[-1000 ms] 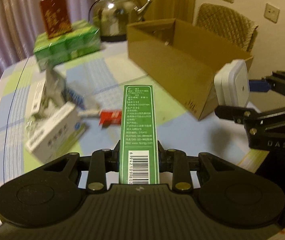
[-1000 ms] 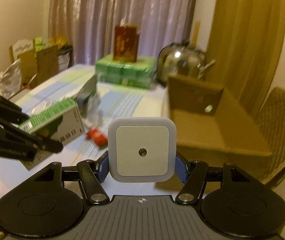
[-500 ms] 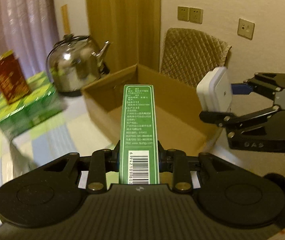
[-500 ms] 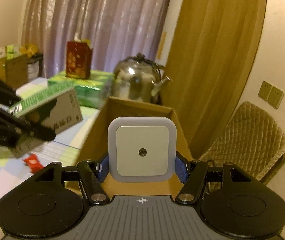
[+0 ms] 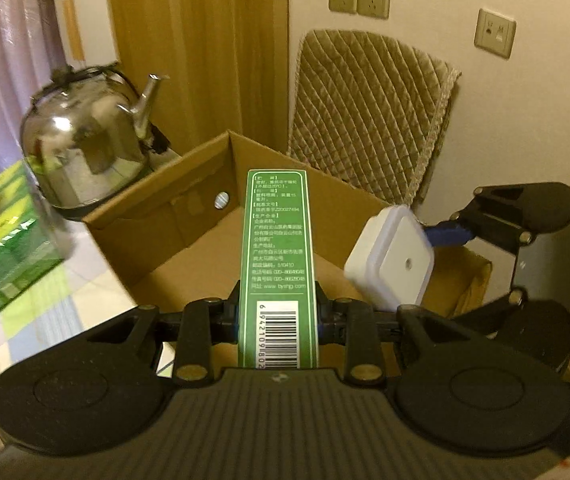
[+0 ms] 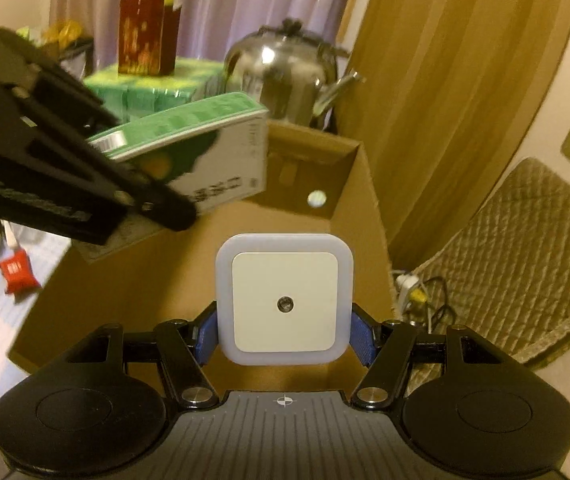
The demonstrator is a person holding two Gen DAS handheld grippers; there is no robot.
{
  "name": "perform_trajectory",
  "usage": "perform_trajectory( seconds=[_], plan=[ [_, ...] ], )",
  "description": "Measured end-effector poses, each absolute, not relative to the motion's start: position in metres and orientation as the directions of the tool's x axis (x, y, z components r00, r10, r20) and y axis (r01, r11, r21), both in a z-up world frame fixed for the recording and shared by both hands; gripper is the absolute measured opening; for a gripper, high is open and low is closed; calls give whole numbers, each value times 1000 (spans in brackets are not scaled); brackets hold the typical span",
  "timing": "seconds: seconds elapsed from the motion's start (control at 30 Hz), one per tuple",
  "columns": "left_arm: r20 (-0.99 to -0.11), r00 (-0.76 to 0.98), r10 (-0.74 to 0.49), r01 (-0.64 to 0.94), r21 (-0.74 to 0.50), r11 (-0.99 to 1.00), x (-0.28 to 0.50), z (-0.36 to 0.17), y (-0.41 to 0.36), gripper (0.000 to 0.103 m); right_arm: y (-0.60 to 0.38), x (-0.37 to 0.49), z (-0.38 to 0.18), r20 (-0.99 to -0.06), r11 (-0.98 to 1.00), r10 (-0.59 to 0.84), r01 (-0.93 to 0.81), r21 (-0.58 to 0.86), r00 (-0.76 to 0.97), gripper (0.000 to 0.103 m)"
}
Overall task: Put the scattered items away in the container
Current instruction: 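Release the green box with the left tool while the right tool drops the night light into the box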
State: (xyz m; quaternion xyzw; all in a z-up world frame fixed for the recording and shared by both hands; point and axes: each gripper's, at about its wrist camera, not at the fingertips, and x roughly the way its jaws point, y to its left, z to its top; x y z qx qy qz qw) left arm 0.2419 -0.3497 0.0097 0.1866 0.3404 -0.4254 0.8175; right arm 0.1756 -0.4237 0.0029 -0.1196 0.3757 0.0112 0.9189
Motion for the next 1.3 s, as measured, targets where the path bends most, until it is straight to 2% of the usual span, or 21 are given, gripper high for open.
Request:
perform_trajectory(
  seconds=[0.33, 0.7, 0.93, 1.3],
  plan=[
    [-788, 353, -505, 819, -1, 574, 264, -38, -373, 25, -433, 197, -19, -761, 966, -58, -156, -206, 646, 62],
    [-821, 333, -464, 822, 12, 569, 267, -65, -378, 26, -434, 209, -33, -807, 956, -77, -185, -226, 585, 62],
    [-807, 345, -479, 816, 5, 578, 267, -62, -375, 26, -431, 210, -36, -814, 946, -90, -205, -249, 574, 62],
    [-759, 386, -525, 800, -8, 600, 267, -30, -354, 26, -419, 219, -36, -835, 937, -53, -261, -230, 548, 62]
  ],
)
